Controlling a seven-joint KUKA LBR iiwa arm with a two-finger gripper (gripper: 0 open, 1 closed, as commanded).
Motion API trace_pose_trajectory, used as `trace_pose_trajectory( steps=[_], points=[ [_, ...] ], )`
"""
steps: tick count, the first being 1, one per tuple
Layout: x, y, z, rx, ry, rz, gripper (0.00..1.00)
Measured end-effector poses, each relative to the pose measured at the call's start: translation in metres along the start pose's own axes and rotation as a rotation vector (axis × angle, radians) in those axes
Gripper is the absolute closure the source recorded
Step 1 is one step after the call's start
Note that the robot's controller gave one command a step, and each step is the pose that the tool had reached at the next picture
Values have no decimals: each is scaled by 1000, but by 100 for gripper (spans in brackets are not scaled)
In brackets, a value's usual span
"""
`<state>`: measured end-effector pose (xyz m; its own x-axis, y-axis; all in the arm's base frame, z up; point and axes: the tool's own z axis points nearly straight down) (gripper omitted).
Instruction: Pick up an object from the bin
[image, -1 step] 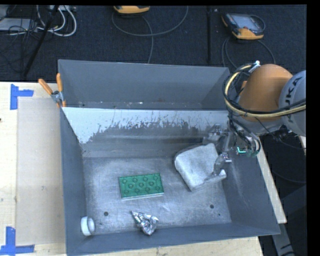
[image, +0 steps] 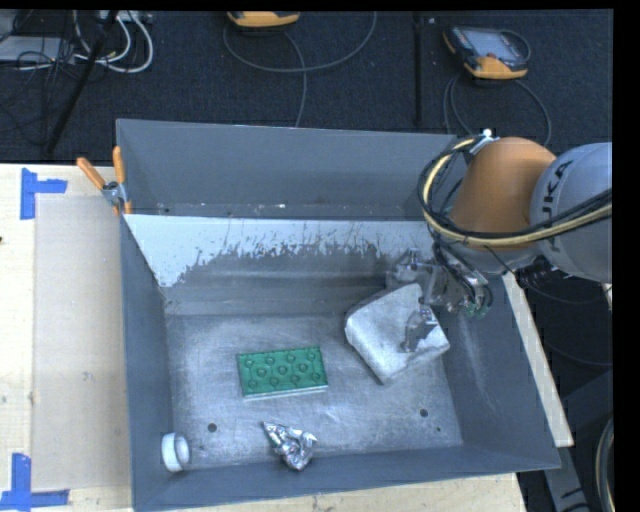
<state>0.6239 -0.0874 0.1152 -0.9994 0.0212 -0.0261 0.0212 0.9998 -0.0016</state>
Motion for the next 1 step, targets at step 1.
trace_pose_trajectory(
  steps=[1],
  points=[
    [-1, 1, -1, 0, 0, -4, 100]
  ],
)
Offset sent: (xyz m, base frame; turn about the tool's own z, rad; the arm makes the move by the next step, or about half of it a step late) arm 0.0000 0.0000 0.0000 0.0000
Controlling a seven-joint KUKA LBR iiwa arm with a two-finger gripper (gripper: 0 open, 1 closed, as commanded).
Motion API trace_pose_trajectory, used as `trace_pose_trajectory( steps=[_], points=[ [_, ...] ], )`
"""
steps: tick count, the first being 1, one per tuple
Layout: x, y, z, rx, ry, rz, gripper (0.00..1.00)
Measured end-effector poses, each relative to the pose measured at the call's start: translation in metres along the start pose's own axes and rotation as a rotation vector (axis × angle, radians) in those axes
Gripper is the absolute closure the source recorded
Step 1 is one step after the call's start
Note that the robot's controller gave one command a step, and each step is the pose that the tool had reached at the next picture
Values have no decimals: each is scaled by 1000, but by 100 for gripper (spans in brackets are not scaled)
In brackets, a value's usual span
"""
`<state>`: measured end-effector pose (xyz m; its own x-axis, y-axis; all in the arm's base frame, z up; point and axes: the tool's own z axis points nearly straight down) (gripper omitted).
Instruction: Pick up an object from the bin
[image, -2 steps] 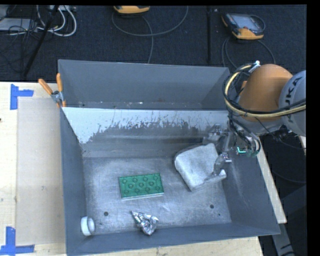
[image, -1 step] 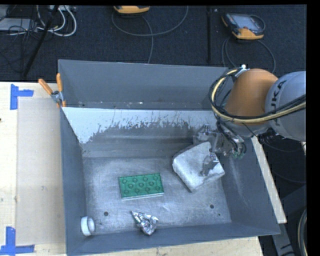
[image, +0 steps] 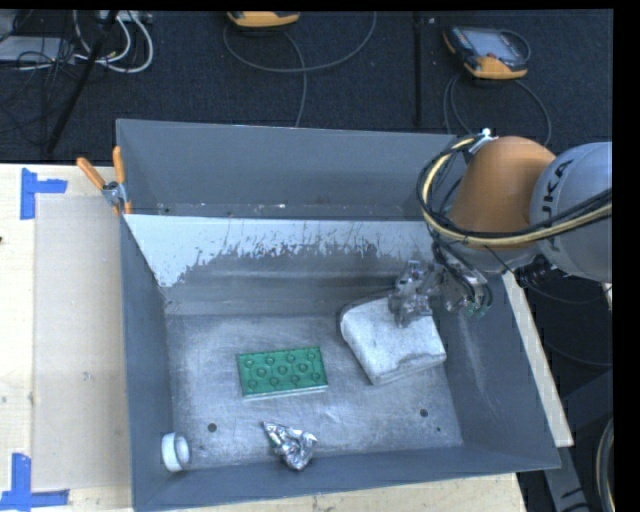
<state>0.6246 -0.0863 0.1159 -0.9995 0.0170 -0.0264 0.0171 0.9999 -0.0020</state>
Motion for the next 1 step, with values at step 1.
trace_pose_trajectory(
  steps=[1],
  points=[
    [3, 0, 4, 0, 12, -2, 0]
  ],
)
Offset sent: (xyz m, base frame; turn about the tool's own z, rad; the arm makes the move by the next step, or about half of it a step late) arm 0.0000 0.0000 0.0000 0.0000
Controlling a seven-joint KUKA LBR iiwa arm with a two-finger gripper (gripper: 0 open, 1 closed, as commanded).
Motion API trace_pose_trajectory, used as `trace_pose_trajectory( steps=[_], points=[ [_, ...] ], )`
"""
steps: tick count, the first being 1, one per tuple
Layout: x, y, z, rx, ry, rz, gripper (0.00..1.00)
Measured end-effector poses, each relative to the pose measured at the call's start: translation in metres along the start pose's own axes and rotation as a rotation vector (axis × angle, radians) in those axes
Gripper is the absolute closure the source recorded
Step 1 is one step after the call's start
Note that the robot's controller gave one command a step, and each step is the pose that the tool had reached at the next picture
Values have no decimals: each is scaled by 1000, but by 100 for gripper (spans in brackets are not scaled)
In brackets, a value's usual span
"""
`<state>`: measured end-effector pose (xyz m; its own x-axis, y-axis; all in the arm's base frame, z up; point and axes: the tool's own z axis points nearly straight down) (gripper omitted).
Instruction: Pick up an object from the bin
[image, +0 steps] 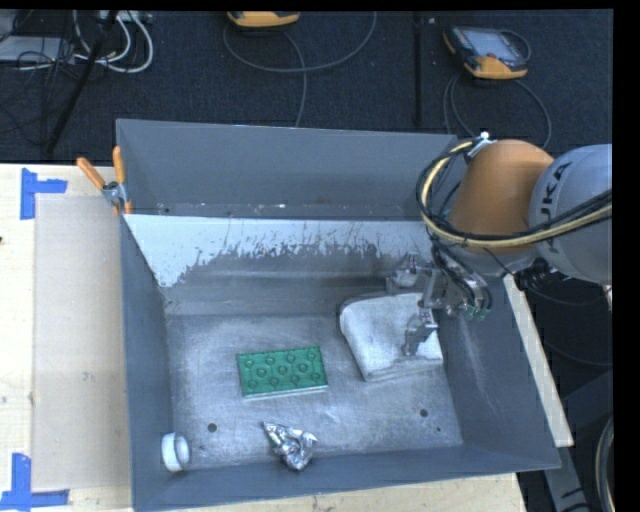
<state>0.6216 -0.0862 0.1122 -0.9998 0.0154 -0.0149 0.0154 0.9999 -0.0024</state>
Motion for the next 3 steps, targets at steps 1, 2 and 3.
trace_pose_trajectory(
  steps=[1, 2, 3],
  points=[
    [4, 115, -16, -6, 6, -168, 0],
    [41, 131, -136, -6, 7, -434, 0],
    [116, 197, -51, -9, 28, -412, 0]
  ],
)
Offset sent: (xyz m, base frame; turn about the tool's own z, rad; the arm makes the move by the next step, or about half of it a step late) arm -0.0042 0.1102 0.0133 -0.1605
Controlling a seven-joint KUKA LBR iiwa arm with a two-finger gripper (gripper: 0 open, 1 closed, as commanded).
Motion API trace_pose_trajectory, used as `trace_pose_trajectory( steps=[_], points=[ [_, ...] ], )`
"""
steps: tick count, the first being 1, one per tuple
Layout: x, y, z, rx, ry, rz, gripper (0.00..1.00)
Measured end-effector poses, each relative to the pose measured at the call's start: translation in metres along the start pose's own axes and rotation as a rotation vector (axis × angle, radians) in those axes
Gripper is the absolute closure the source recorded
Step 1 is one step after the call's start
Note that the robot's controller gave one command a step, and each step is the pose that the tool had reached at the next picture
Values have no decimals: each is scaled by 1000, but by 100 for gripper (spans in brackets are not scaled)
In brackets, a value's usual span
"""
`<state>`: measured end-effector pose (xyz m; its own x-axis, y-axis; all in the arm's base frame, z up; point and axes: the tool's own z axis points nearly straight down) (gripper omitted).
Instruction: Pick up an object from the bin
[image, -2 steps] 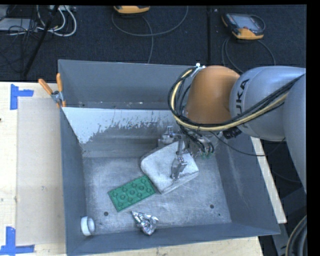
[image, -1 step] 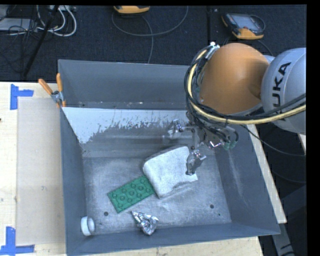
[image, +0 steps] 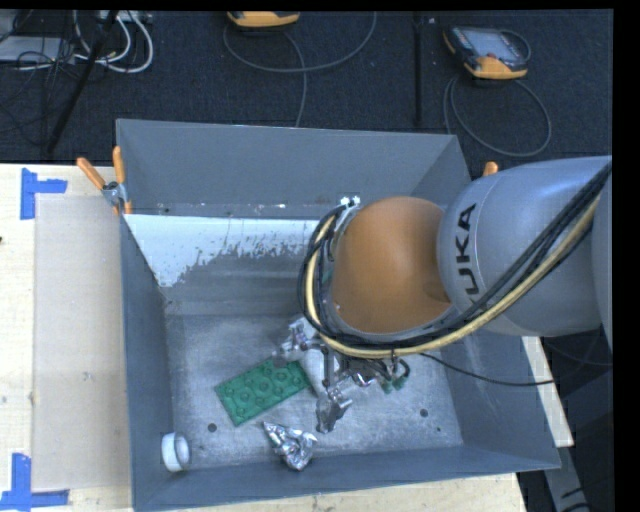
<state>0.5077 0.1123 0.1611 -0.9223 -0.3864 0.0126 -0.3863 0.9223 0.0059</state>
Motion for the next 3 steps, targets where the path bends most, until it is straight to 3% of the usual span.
trace_pose_trajectory(
  steps=[1, 2, 3],
  points=[
    [-41, -31, 90, 3, -14, 161, 0],
    [-41, -31, 87, 4, -12, 158, 100],
    [-42, -25, -72, 7, -22, 38, 100]
  ],
)
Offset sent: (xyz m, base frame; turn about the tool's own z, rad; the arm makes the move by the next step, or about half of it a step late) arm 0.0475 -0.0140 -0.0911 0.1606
